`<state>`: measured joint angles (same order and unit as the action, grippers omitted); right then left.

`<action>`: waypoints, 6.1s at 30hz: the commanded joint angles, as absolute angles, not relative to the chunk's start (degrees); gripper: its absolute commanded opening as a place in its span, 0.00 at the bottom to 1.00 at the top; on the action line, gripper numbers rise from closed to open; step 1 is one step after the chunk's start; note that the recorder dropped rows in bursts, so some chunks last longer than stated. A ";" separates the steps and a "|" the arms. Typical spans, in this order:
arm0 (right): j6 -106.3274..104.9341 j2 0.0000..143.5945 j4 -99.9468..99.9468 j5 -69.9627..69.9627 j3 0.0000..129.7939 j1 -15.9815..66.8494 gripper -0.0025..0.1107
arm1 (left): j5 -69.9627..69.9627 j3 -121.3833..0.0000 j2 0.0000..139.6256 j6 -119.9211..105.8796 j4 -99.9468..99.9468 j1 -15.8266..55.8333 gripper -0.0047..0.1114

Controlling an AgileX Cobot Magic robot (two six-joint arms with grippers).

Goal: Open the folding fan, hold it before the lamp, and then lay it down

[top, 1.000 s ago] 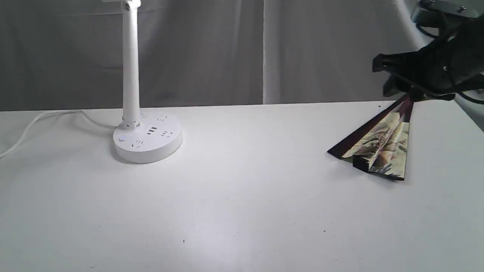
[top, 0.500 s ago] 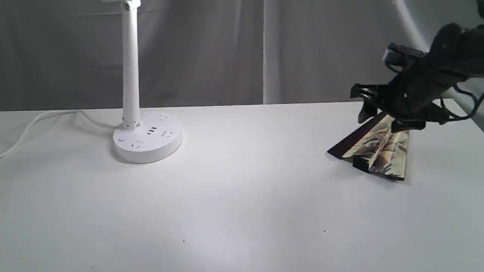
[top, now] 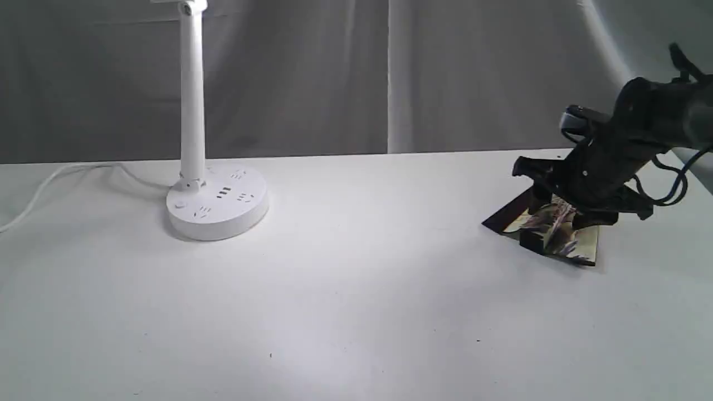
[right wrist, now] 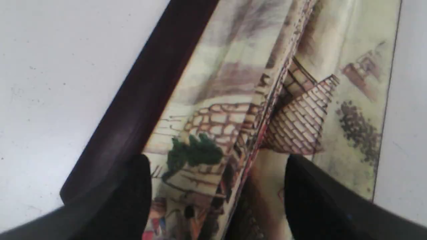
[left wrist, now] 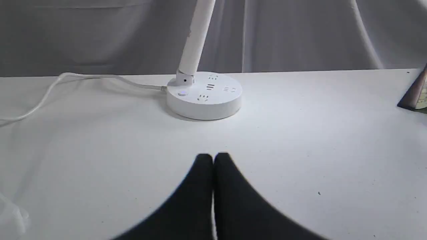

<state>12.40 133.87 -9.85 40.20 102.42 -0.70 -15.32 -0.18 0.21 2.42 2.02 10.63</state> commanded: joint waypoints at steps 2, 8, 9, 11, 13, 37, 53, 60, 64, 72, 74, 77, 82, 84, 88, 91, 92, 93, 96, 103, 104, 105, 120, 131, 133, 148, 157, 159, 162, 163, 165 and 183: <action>13.95 134.16 -9.01 39.13 102.80 -0.56 0.53 | -15.24 0.00 0.00 2.49 1.94 10.93 0.04; 13.95 135.88 -9.01 37.96 102.80 -0.56 0.49 | -15.24 0.00 0.00 2.49 1.94 10.93 0.04; 13.95 136.24 -9.01 37.51 102.80 -0.56 0.47 | -15.24 0.00 0.00 2.49 1.94 10.93 0.04; 13.95 136.38 -9.01 36.90 102.80 -0.56 0.39 | -15.24 0.00 0.00 2.49 1.94 10.93 0.04; 13.71 136.38 -9.01 36.90 102.80 -0.56 0.30 | -15.24 0.00 0.00 2.49 1.94 10.93 0.04; -21.41 127.04 -16.12 50.53 102.80 -0.56 0.02 | -15.24 0.00 0.00 2.49 1.94 10.93 0.04; -45.87 122.81 -35.96 69.96 102.80 -0.56 0.02 | -14.96 0.00 0.00 2.49 1.94 10.93 0.04; -48.21 122.33 -39.67 69.96 100.33 -0.56 0.02 | -15.32 0.00 0.00 2.49 1.94 10.93 0.04; -50.74 122.29 -41.53 69.96 97.72 -0.44 0.02 | -15.32 0.00 0.00 2.49 1.94 10.93 0.04; -57.10 122.29 -44.19 69.96 91.94 2.76 0.02 | -11.44 0.00 0.00 2.65 2.21 10.93 0.04; -57.33 122.29 -45.24 69.96 91.09 3.28 0.02 | -6.27 0.00 0.00 2.94 5.36 10.93 0.04; -57.38 122.29 -48.34 69.96 91.10 3.45 0.02 | -2.15 0.00 0.00 2.94 8.50 10.93 0.04; -58.49 122.29 -55.53 69.96 91.10 3.45 0.02 | -2.44 0.00 0.00 7.12 19.44 10.93 0.04; -58.65 122.29 -55.65 69.96 91.10 4.03 0.02 | -2.55 0.00 0.00 7.12 18.53 10.93 0.04; -59.25 122.29 -56.58 69.96 91.10 4.62 0.02 | -1.92 0.00 0.00 8.97 21.38 10.93 0.04; -60.39 122.29 -58.06 69.96 91.10 5.32 0.02 | -0.75 0.00 0.00 3.95 18.03 10.93 0.04; -60.39 122.29 -58.31 69.96 91.10 5.42 0.02 | 0.00 0.00 0.00 0.56 15.15 10.93 0.04; -60.73 122.29 -58.56 69.96 91.10 5.76 0.02 | 1.01 0.00 0.00 -1.02 13.46 10.93 0.04; -61.11 122.29 -58.54 69.96 91.10 6.24 0.02 | 7.34 0.00 0.00 -1.78 8.39 10.93 0.04; -60.79 122.29 -59.74 69.96 91.10 6.24 0.02 | 20.82 0.00 0.00 -1.38 3.78 10.93 0.04; -60.79 122.29 -60.31 69.96 91.10 6.24 0.02 | 21.68 0.00 0.00 -1.38 4.85 10.93 0.04; -60.79 122.29 -60.85 69.76 91.10 6.24 0.02 | 23.41 0.00 0.05 -1.38 5.40 10.93 0.04; -61.59 122.29 -56.24 69.96 91.10 6.86 0.02 | 19.12 -23.47 42.88 3.07 -14.74 10.93 0.04; -76.27 122.29 -46.34 69.96 91.10 12.19 0.02 | 20.07 -30.99 68.94 10.40 -4.20 10.93 0.04; -81.00 122.29 -46.49 69.96 91.10 13.37 0.02 | 14.19 -33.35 71.03 10.65 -1.20 10.93 0.04; -75.81 115.46 -23.89 50.84 91.17 25.67 0.02 | -18.40 -56.57 73.41 10.28 1.08 10.81 0.04; -66.43 115.36 -5.10 31.71 91.17 37.05 0.02 | -37.73 -71.53 73.41 6.80 0.49 10.81 0.04; -63.66 115.36 0.30 30.35 91.17 39.64 0.02 | -39.38 -72.98 73.41 5.72 0.00 10.60 0.04; -57.35 115.36 9.28 29.53 91.17 42.96 0.02 | -41.34 -73.63 73.41 1.08 0.00 10.60 0.04; -53.44 115.36 13.44 29.29 91.17 44.43 0.02 | -42.36 -73.63 73.41 -1.28 0.00 10.60 0.04; -46.29 115.36 23.25 29.01 91.17 46.70 0.02 | -44.93 -73.63 73.59 -6.69 -0.35 10.60 0.04; -26.55 115.36 47.51 40.76 91.17 53.43 0.02 | -61.33 -73.51 83.80 -39.52 4.16 10.60 0.18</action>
